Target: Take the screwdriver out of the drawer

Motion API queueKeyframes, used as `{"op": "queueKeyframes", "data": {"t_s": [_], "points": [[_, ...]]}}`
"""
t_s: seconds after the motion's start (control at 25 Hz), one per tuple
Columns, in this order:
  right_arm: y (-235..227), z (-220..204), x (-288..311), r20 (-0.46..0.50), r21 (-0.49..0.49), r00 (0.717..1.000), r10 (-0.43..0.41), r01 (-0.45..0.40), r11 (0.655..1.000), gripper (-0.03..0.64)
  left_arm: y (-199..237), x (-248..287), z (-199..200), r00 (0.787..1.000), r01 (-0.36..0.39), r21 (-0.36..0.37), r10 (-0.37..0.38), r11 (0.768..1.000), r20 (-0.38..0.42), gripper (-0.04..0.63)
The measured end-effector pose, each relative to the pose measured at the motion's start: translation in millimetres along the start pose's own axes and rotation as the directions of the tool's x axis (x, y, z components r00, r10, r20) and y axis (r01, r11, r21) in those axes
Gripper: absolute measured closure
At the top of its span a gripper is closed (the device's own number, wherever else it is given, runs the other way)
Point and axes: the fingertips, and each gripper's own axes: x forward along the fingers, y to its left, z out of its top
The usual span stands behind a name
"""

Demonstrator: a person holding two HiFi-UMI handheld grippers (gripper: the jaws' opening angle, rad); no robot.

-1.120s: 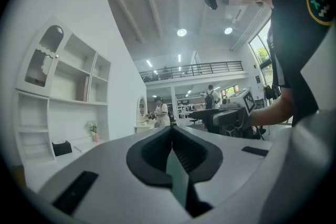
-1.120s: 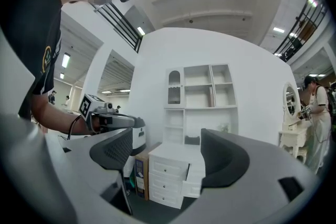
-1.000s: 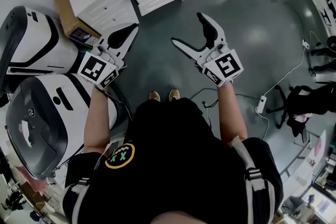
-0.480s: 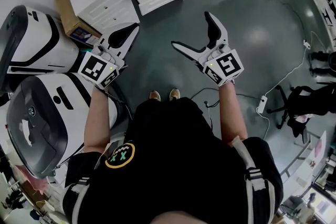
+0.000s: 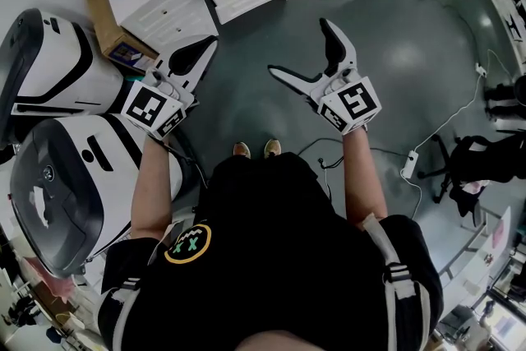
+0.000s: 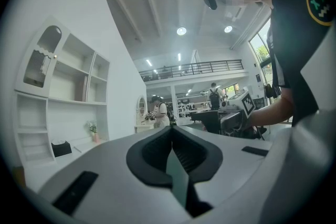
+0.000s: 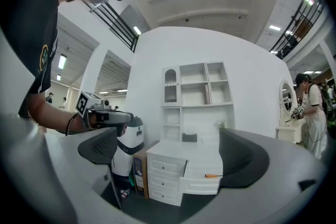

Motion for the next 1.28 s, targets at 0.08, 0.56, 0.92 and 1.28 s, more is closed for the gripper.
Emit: {"op": "queueKeyframes", "data": {"t_s": [0.08, 0.56, 0.92, 1.28], "points": [[-3.5, -0.6, -2.7, 0.0, -0.002, 1.0, 0.007, -0.007, 1.0, 0.034, -2.4, 4.0, 0.1, 1.0, -0.005, 0.001, 0.005, 1.0, -0.003, 0.575], [-30.4, -9.0, -19.2, -0.003, -0.02, 0.998, 0.067, -0.067, 0.998, 0.034, -19.8, 28.5, -0.4, 0.999, -0.045, 0.017, 0.045, 0.999, -0.02, 0.575], [-62.5, -18.3, 0.9, 0.002, -0.01, 0.997, 0.082, -0.082, 0.997, 0.034, 2.7, 61.7, -12.3, 0.999, -0.036, 0.018, 0.036, 0.999, -0.03, 0.575], [-115.3, -36.2, 67.2, -0.016, -0.018, 0.995, 0.101, -0.101, 0.995, 0.034, 71.2, 114.6, -39.3, 0.999, -0.018, 0.061, 0.02, 0.998, -0.047, 0.575]]}}
